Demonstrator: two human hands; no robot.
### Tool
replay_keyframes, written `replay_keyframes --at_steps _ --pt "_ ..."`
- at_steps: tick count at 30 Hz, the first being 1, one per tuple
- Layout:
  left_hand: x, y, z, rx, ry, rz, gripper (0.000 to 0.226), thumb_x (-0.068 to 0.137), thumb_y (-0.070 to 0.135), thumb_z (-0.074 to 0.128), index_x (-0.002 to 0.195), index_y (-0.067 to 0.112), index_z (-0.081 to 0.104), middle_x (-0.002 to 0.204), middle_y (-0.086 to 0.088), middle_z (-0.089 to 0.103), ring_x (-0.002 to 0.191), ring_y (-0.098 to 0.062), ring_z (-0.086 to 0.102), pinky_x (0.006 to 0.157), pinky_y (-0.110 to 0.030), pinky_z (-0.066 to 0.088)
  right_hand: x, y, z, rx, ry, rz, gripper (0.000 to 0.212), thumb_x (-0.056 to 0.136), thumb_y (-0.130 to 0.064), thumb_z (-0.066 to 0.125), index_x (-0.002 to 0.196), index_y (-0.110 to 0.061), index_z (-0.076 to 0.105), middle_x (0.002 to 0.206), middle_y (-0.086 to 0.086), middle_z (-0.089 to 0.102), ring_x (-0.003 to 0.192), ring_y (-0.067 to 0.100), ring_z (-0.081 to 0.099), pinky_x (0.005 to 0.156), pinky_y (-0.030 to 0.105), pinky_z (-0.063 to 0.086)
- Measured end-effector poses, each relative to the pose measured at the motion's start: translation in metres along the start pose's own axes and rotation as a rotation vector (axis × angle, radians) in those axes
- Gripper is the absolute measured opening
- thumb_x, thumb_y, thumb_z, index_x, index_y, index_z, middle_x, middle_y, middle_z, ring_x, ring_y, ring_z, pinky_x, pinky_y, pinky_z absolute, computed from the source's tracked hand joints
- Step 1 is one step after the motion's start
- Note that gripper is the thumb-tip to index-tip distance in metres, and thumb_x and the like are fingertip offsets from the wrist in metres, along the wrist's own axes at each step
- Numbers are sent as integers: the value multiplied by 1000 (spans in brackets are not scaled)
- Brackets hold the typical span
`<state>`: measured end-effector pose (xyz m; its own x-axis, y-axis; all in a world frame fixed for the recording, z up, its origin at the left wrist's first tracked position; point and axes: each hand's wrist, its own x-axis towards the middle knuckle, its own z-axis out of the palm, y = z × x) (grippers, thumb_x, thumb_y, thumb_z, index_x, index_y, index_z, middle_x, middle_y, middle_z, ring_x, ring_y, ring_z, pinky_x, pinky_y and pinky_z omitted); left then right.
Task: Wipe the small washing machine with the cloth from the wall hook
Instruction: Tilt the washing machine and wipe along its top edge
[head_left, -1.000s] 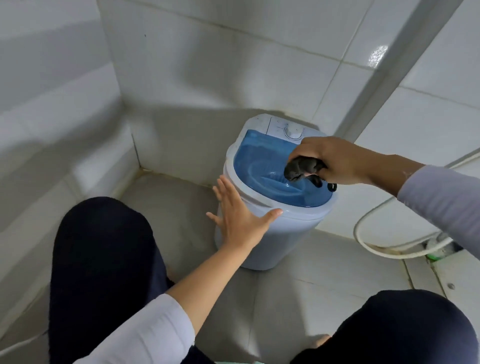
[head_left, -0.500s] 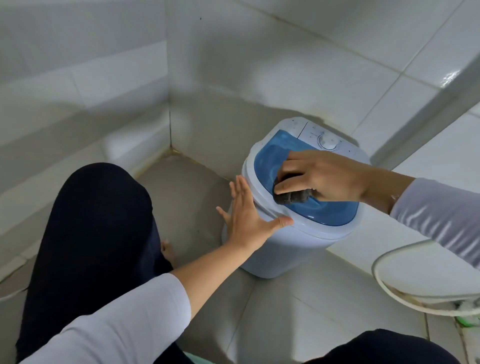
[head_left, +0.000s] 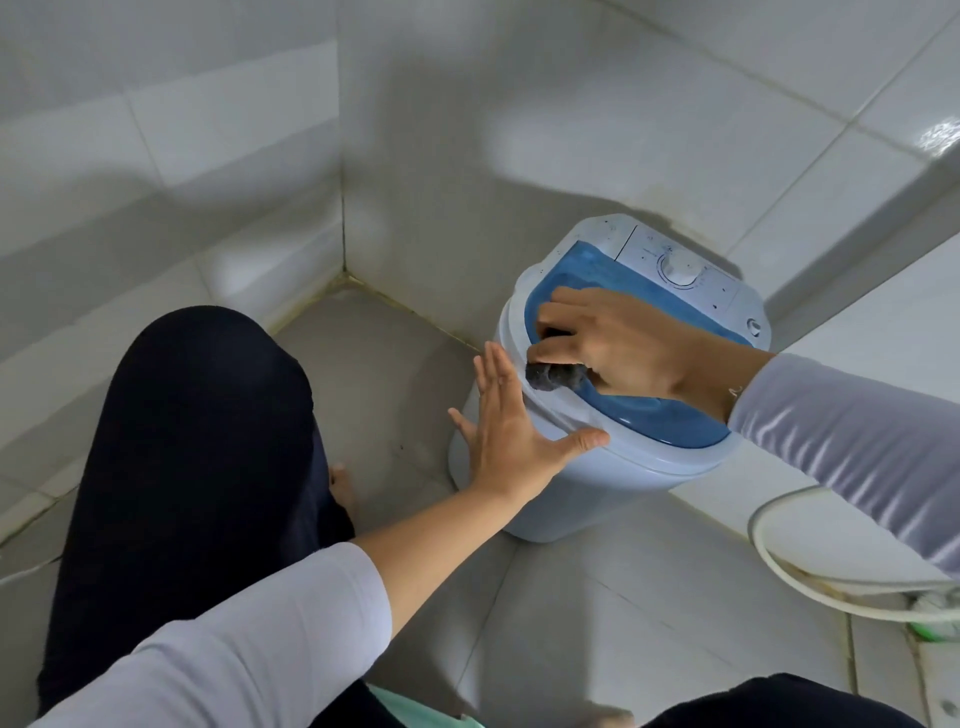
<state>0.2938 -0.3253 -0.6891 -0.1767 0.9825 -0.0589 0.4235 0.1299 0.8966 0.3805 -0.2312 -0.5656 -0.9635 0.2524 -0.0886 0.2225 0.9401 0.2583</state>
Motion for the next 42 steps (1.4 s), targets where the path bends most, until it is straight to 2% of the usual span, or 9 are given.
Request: replay_keyframes --at_steps 3,11,14,19,24,27,33,39,42 --pt "0 1 0 2 -2 -1 138 59 71 68 147 18 -23 158 9 -21 143 -5 -24 111 -59 -14 14 3 2 -19 3 47 43 48 5 72 89 -10 69 79 11 61 74 31 56 50 32 44" --pt "0 1 -4 53 -36 3 135 60 76 62 147 18 -25 158 7 -22 143 -7 -25 109 -60 -14 41 12 11 -50 61 169 34 52 12 67 82 -4 69 73 16 60 68 34 56 50 30 36" --pt "1 -1 -11 70 -69 23 122 71 74 55 148 17 -22 157 9 -24 143 -8 -26 110 -61 -15 44 23 7 3 58 223 38 54 12 65 89 -3 69 81 20 62 76 37 58 55 33 43" --pt "24 -9 -36 86 -22 31 108 80 71 44 149 16 -19 157 9 -23 143 -7 -24 111 -64 -12 37 54 -13 134 207 401 43 68 13 55 105 -5 66 96 21 63 91 39 55 70 48 51" --pt "57 -5 -56 88 6 76 106 81 67 47 150 16 -15 159 8 -18 145 -9 -19 111 -64 -8 46 50 -17 162 82 262 48 66 14 55 104 -12 68 99 17 63 93 36 55 71 43 50" --pt "70 -3 -64 49 -17 73 110 79 66 53 150 18 -15 160 8 -16 145 -8 -19 111 -63 -8 53 44 -7 178 14 186 47 62 12 59 99 -16 71 97 12 64 90 34 56 67 34 44" --pt "77 -5 -68 1 -104 47 118 73 65 62 149 21 -17 160 8 -14 145 -6 -20 113 -60 -11 54 50 8 214 43 135 41 57 14 60 85 -13 72 88 10 65 78 32 55 61 32 41" --pt "80 -6 -70 13 -134 66 120 72 65 63 149 22 -18 159 8 -15 144 -6 -20 113 -58 -12 58 73 19 135 76 191 39 53 16 61 80 -11 70 86 11 65 74 34 55 58 36 46" --pt "80 -5 -70 10 -139 67 120 72 64 64 149 22 -18 159 9 -15 144 -5 -20 113 -57 -12 56 88 24 112 78 253 40 51 20 60 79 -7 70 84 14 65 73 35 54 57 33 41"
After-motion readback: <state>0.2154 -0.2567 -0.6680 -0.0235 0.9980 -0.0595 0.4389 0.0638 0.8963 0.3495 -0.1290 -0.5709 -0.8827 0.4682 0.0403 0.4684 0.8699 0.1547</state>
